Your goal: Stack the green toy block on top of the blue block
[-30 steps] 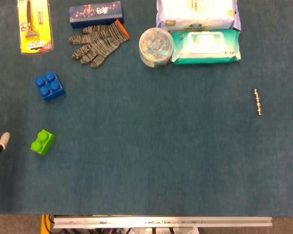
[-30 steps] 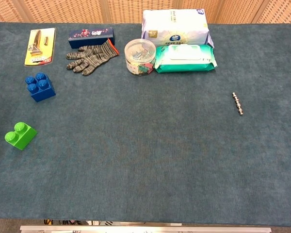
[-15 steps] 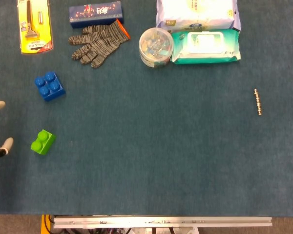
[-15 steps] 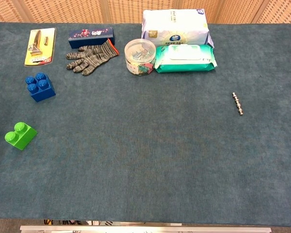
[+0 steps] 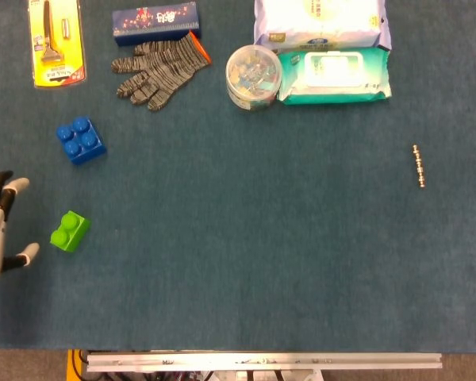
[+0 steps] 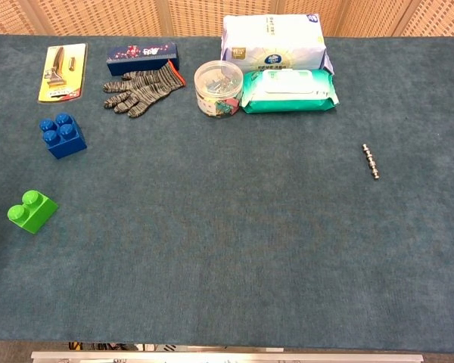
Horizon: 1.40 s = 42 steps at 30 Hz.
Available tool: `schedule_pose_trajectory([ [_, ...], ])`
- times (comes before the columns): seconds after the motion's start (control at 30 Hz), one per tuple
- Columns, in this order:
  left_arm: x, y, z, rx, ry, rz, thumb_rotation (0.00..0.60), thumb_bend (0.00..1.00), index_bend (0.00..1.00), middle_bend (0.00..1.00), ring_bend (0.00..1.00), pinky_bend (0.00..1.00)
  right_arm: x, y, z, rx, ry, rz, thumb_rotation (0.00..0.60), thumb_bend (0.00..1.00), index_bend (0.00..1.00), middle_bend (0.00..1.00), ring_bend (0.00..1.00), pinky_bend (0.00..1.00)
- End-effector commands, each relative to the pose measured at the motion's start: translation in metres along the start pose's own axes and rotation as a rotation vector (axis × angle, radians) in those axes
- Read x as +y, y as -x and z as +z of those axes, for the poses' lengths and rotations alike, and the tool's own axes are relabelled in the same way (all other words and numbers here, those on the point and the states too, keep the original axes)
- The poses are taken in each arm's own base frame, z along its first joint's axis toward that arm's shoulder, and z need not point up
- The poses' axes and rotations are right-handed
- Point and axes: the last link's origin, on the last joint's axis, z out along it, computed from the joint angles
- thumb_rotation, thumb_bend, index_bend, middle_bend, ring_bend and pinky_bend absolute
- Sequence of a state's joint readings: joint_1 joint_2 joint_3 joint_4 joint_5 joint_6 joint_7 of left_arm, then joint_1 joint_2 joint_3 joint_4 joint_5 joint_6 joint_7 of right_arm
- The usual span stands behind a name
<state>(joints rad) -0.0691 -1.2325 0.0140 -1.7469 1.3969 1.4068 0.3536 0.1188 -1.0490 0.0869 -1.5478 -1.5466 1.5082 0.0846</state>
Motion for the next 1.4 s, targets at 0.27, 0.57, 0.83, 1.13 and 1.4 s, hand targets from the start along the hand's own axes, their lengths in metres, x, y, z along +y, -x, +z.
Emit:
schedule_pose_trajectory([
  [0.27,0.014,0.016,0.002,-0.048,0.032,-0.005,0.600,0.12,0.19,0.16,0.17,0.11,0.003,0.001,-0.002,-0.005,0.010,0.000,0.600,0.21,0.50,0.52,0.42,0.47],
  [0.57,0.027,0.025,0.014,-0.063,0.083,0.010,0.600,0.12,0.19,0.16,0.17,0.11,0.007,-0.001,-0.005,0.001,0.023,-0.001,0.600,0.21,0.50,0.51,0.42,0.47],
  [0.83,0.033,0.034,0.019,-0.090,0.107,0.024,0.600,0.12,0.18,0.15,0.17,0.11,0.008,-0.001,-0.005,0.002,0.028,-0.002,0.600,0.21,0.50,0.51,0.42,0.47],
  [1.13,0.030,0.041,0.026,-0.112,0.095,0.035,0.600,0.12,0.17,0.15,0.17,0.11,0.009,-0.002,-0.005,0.002,0.031,-0.003,0.600,0.21,0.50,0.52,0.42,0.47],
  [1.4,0.024,0.049,0.035,-0.128,0.061,0.056,0.600,0.12,0.17,0.15,0.17,0.11,0.009,-0.002,-0.005,0.003,0.030,-0.005,0.600,0.21,0.50,0.52,0.42,0.47],
])
